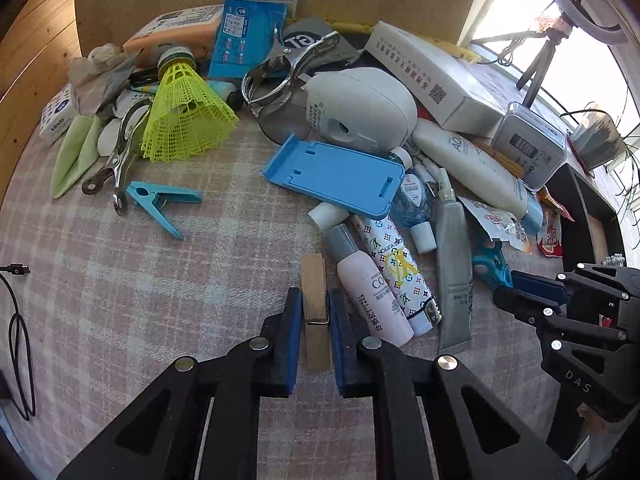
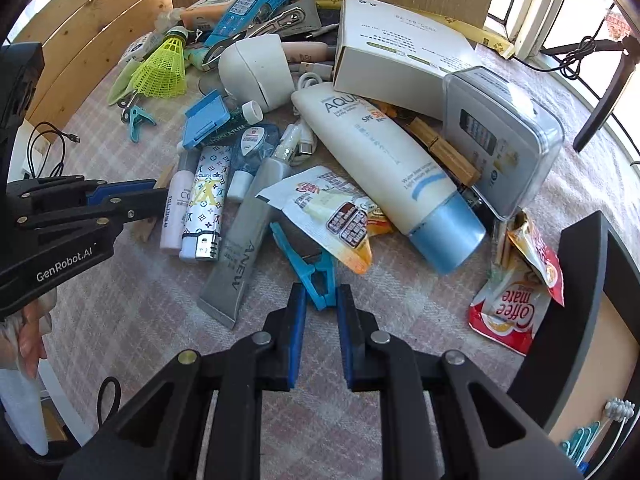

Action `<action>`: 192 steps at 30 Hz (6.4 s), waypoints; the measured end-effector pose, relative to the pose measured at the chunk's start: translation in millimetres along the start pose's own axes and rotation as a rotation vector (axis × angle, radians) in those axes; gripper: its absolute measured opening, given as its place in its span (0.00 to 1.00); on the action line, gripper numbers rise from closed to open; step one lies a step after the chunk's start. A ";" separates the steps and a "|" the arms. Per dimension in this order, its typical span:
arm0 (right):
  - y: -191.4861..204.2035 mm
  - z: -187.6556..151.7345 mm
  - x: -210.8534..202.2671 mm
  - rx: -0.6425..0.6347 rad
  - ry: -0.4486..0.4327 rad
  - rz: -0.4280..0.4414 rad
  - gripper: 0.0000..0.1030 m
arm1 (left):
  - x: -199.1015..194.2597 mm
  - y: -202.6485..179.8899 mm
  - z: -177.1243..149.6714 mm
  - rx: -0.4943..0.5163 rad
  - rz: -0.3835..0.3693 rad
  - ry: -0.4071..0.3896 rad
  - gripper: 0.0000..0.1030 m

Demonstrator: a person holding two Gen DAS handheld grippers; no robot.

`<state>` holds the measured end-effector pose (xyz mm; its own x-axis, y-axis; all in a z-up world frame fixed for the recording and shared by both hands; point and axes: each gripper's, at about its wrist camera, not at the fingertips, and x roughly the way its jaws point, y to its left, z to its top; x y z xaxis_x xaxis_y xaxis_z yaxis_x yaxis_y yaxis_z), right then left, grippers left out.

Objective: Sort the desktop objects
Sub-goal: 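Grasp the wooden clothespin with the left gripper while the right gripper grasps a blue clothespin, then carry the wooden and blue clothespins into the tray and open both grippers, then move both grippers back toward the cluttered items, then grasp the pink COGI bottle with the left gripper while the right gripper reaches toward a snack packet, then carry the pink bottle and snack packet into the tray and open both grippers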

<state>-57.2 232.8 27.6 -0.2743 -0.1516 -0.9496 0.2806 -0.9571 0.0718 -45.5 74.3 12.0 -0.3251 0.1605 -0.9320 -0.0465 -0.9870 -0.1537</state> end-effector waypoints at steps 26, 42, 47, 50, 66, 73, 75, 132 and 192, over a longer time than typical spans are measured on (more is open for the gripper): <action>-74.0 -95.1 -94.1 0.281 -0.162 -0.025 0.15 | -59.9 -98.4 -2.8 0.156 -0.186 -0.061 0.12; -188.4 -173.9 -157.2 0.623 -0.229 -0.229 0.15 | -51.6 -294.4 -13.4 0.436 -0.377 -0.009 0.12; -207.7 -190.7 -165.4 0.677 -0.227 -0.267 0.15 | -53.1 -325.9 -25.9 0.505 -0.388 0.005 0.12; -215.2 -196.7 -167.7 0.700 -0.226 -0.276 0.15 | -53.0 -337.5 -31.4 0.536 -0.388 0.009 0.12; -190.6 -160.6 -165.1 0.631 -0.236 -0.265 0.54 | -55.6 -243.0 -1.7 0.390 -0.225 -0.038 0.44; -145.8 -110.2 -148.6 0.494 -0.241 -0.174 0.53 | -47.3 -149.3 12.7 0.220 -0.130 -0.034 0.44; -132.5 -96.6 -142.7 0.459 -0.237 -0.151 0.53 | -45.0 -122.3 14.9 0.161 -0.112 -0.038 0.44; -32.0 -3.1 -13.5 0.269 -0.022 0.040 0.05 | -18.6 3.7 -64.9 -0.107 -0.053 -0.001 0.18; -90.5 -65.7 -111.9 0.410 -0.231 -0.011 0.03 | -71.2 -112.3 -45.4 0.019 -0.135 -0.084 0.18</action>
<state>8.5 352.6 107.3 -0.4858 -0.1473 -0.8616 -0.0969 -0.9705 0.2206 25.7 174.0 80.7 -0.3930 0.2909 -0.8723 -0.1129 -0.9567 -0.2682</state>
